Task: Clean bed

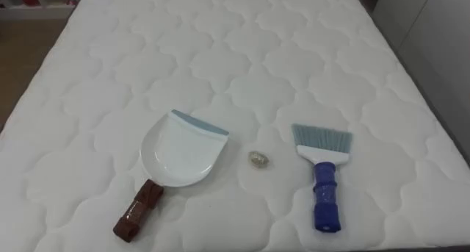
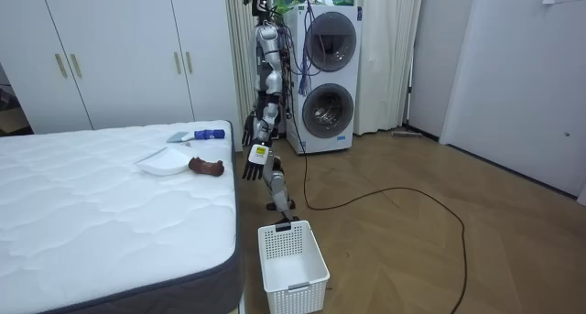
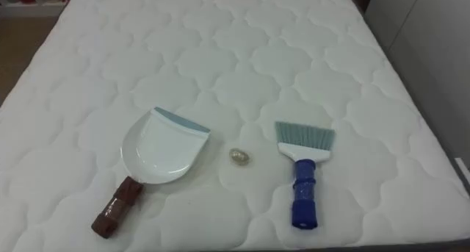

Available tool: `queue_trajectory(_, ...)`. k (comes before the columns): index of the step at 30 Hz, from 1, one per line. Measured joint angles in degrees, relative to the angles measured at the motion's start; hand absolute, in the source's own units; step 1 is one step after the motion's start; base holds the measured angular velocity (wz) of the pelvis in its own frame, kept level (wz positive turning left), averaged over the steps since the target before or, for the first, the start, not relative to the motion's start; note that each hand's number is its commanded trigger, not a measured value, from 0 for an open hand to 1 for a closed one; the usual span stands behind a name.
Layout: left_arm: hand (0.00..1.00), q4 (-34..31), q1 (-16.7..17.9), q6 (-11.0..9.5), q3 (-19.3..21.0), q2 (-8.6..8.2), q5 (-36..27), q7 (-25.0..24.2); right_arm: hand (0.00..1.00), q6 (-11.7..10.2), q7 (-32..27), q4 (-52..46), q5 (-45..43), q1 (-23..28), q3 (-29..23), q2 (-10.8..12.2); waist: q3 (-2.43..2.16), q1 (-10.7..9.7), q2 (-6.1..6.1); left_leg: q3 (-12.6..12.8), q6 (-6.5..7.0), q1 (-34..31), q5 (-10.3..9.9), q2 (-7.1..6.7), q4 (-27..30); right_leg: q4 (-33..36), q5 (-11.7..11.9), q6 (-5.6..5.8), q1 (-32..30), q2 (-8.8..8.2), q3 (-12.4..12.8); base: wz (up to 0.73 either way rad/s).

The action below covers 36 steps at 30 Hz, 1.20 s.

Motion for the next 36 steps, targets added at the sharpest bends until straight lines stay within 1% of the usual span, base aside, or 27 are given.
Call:
queue_trajectory(1,0.0,0.0,0.01,0.0,-0.01,0.0,0.0,0.02,0.0,0.0,0.0,0.05,0.02,0.01,0.0,0.0,0.01,0.0,0.13,0.0,0.0,-0.01,0.0,0.01,0.0,0.0,0.0,0.0,0.0,0.01,-0.01,0.0)
queue_trajectory(3,0.0,0.0,0.03,0.0,-0.02,0.01,-0.01,0.11,0.0,0.0,-0.02,0.06,0.01,-0.11,0.07,0.0,-0.04,0.07,-0.03,-0.11,0.0,-0.01,0.0,0.0,-0.08,0.04,0.01,0.01,-0.02,0.06,-0.09,0.0)
queue_trajectory(7,0.0,-0.11,0.03,-0.03,-0.04,0.04,0.04,0.66,0.0,0.0,-0.16,0.08,-0.16,-0.05,0.1,0.06,0.04,0.01,-0.3,-0.64,0.0,-0.01,0.0,-0.02,-0.2,0.09,0.01,0.01,0.03,0.12,-0.33,0.04)
queue_trajectory(9,0.0,-0.12,0.08,-0.04,-0.07,0.04,0.04,1.72,0.0,0.0,-0.3,0.04,-0.26,-0.06,0.28,0.06,0.13,0.22,-0.44,-0.68,0.0,-0.01,0.0,0.0,-0.34,0.08,0.02,0.01,0.06,0.12,-0.47,0.02)
queue_trajectory(11,0.0,-0.2,0.26,-0.07,-0.07,0.02,0.03,2.83,0.0,0.0,-0.56,-0.11,-0.26,-0.02,0.57,0.07,0.12,0.21,-0.52,-0.62,-0.01,0.06,0.0,0.01,-0.61,0.08,0.02,0.01,0.34,0.12,-0.44,0.0)
queue_trajectory(12,0.0,-0.43,0.4,-0.07,-0.06,0.02,0.08,3.58,0.0,-0.01,-0.79,-0.12,-0.25,-0.03,0.57,0.07,0.23,0.23,-0.58,-0.64,-0.01,0.07,0.0,0.0,-0.63,0.07,0.02,0.01,0.49,0.12,-0.42,0.0)
queue_trajectory(17,0.0,-0.82,1.04,-0.19,-0.01,0.06,0.42,6.74,0.0,-0.13,-1.15,-0.16,0.01,-0.15,1.17,0.05,0.42,0.39,-0.63,-0.66,0.0,0.03,0.0,-0.03,-0.65,0.05,0.02,0.02,0.47,0.08,-0.41,0.0)
queue_trajectory(19,0.0,-1.12,1.29,-0.2,0.04,0.05,0.7,7.96,0.0,-0.35,-1.38,-0.15,0.18,-0.3,1.88,0.05,0.47,0.39,-0.6,-0.67,0.0,-0.11,0.0,-0.01,-0.53,0.05,0.02,0.02,0.18,0.08,-0.46,0.02)
queue_trajectory(20,0.0,-1.44,1.27,-0.27,0.06,0.04,0.73,8.74,0.0,-0.76,-1.33,-0.17,0.28,-0.35,2.27,0.05,0.4,0.37,-0.61,-0.71,0.0,-0.39,0.0,-0.01,-0.44,0.06,0.02,0.02,0.05,0.06,-0.67,0.08)
queue_trajectory(21,0.0,-2.44,1.25,-0.33,0.06,0.06,0.76,9.48,0.0,-1.06,-1.23,-0.16,0.62,-0.37,2.42,0.05,0.32,0.36,-0.66,-0.92,0.0,-0.92,0.0,-0.02,-0.04,0.06,0.02,0.02,0.06,0.1,-0.92,0.11)
queue_trajectory(23,0.0,-4.47,1.1,-0.71,0.04,0.09,0.76,10.71,0.0,-1.33,-1.25,-0.15,1.02,-0.32,2.79,0.06,0.56,0.15,-0.92,-1.52,-0.01,-1.53,0.0,-0.1,0.6,0.1,0.03,0.01,-0.07,0.05,-1.67,0.17)
queue_trajectory(25,0.0,-6.33,0.68,-1.47,0.01,0.05,0.77,12.01,0.0,-1.74,-1.34,-0.13,0.98,-0.46,3.17,0.04,0.56,0.35,-0.96,-1.64,-0.01,-2.06,0.0,-0.1,1.11,0.17,0.04,-0.01,-0.49,0.06,-1.73,0.08)
queue_trajectory(27,0.0,-9.51,0.71,-2.37,0.02,0.05,0.75,14.21,0.0,-2.12,-1.31,-0.12,1.02,-0.4,3.56,-0.01,0.53,0.35,-0.9,-1.64,-0.01,-1.96,0.0,-0.11,1.1,0.17,0.04,-0.02,-0.31,0.09,-1.73,0.0)
queue_trajectory(28,0.0,-10.7,0.91,-2.46,0.03,0.05,0.75,14.83,0.0,-2.13,-1.31,-0.13,1.02,-0.36,3.55,-0.01,0.54,0.36,-0.86,-1.64,-0.01,-1.95,0.0,-0.11,1.1,0.17,0.04,-0.02,-0.24,0.1,-1.71,0.0)
queue_trajectory(30,0.0,-16.02,1.38,-3.16,-0.04,-0.01,0.99,17.12,0.0,-2.31,-1.23,-0.37,1.25,-0.18,3.64,0.0,0.42,0.45,-1.09,-1.63,-0.01,-1.69,0.0,-0.09,1.09,0.18,0.05,-0.02,-0.25,0.14,-1.32,0.0)
queue_trajectory(31,0.0,-17.1,1.39,-3.38,-0.09,-0.01,1.29,17.69,0.0,-2.41,-1.26,-0.42,1.43,-0.18,3.94,-0.03,0.41,0.46,-1.07,-1.64,-0.01,-1.66,0.0,-0.09,1.09,0.2,0.05,-0.03,-0.22,0.16,-1.26,0.0)
queue_trajectory(32,0.0,-19.11,1.33,-3.85,-0.13,-0.02,1.33,18.61,0.0,-2.64,-1.22,-0.45,2.11,-0.14,4.44,-0.08,0.41,0.45,-1.07,-1.98,-0.01,-1.36,0.0,-0.11,1.07,0.21,0.05,-0.03,0.04,0.23,-1.2,0.0)
queue_trajectory(33,0.0,-20.28,1.3,-4.77,-0.14,-0.01,1.53,19.47,0.0,-2.67,-0.98,-0.48,2.48,-0.07,4.57,-0.08,0.41,0.43,-1.04,-2.11,-0.01,-0.88,0.0,-0.13,1.0,0.23,0.05,-0.03,0.53,0.26,-1.22,0.0)
queue_trajectory(36,0.0,-21.5,0.73,-5.95,-1.4,0.24,4.92,21.83,0.0,-2.72,-0.28,-0.44,2.98,0.01,4.57,-0.09,0.46,0.35,-0.99,-1.91,-0.01,-0.02,0.0,-0.12,0.77,0.14,0.05,-0.03,1.17,0.29,-1.17,0.0)
